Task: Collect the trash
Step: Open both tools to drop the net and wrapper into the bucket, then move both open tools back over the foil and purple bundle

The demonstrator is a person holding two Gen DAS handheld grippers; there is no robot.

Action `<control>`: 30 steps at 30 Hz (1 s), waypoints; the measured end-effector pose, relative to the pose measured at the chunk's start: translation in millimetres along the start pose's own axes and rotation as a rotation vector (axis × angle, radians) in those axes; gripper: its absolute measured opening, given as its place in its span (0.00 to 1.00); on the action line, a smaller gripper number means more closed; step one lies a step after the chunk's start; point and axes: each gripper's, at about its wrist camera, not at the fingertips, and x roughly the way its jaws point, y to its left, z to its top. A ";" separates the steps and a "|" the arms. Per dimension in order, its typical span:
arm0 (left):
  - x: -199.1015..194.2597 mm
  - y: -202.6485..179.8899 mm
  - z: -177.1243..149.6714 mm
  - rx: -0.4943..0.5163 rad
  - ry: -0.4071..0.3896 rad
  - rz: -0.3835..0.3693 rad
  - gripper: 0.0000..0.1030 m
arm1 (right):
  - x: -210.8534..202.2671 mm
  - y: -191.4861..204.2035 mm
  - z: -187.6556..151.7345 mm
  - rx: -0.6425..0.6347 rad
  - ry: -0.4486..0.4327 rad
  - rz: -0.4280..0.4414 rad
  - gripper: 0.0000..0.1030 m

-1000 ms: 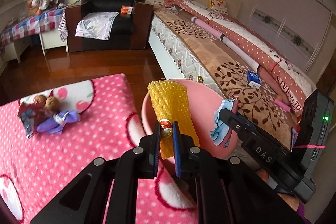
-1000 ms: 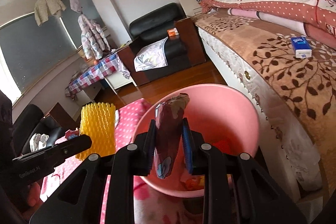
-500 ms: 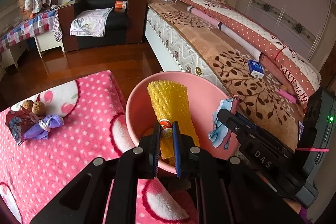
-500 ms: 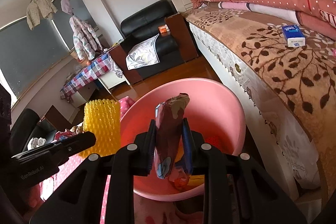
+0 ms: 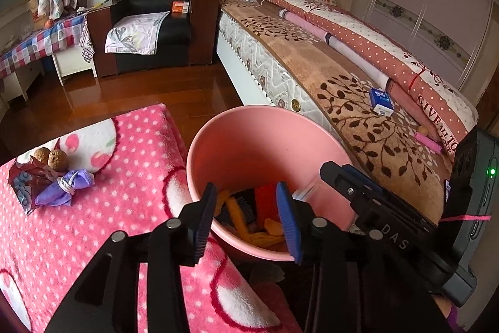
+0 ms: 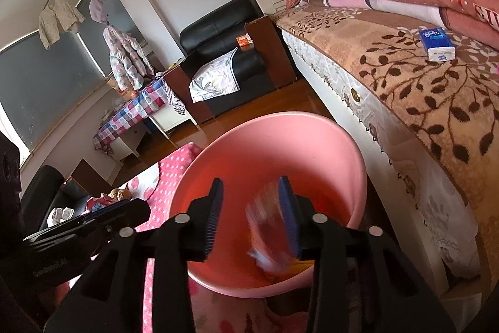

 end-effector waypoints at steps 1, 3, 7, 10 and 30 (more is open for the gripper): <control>-0.8 0.3 -0.2 0.000 0.000 0.000 0.40 | -0.5 1.2 0.0 0.000 0.000 0.000 0.39; -1.7 1.3 -0.7 -0.006 0.001 -0.001 0.41 | -0.7 1.8 -0.3 0.001 0.002 0.000 0.41; -5.1 4.6 -3.4 -0.015 0.001 0.000 0.42 | -1.4 6.3 -1.6 -0.007 0.007 -0.008 0.44; -7.7 7.8 -6.3 -0.021 0.000 0.002 0.43 | -1.5 10.1 -3.0 -0.016 0.015 -0.008 0.45; -32.8 46.3 -32.5 -0.104 -0.006 0.035 0.49 | -16.2 41.9 -9.0 -0.094 -0.010 0.002 0.45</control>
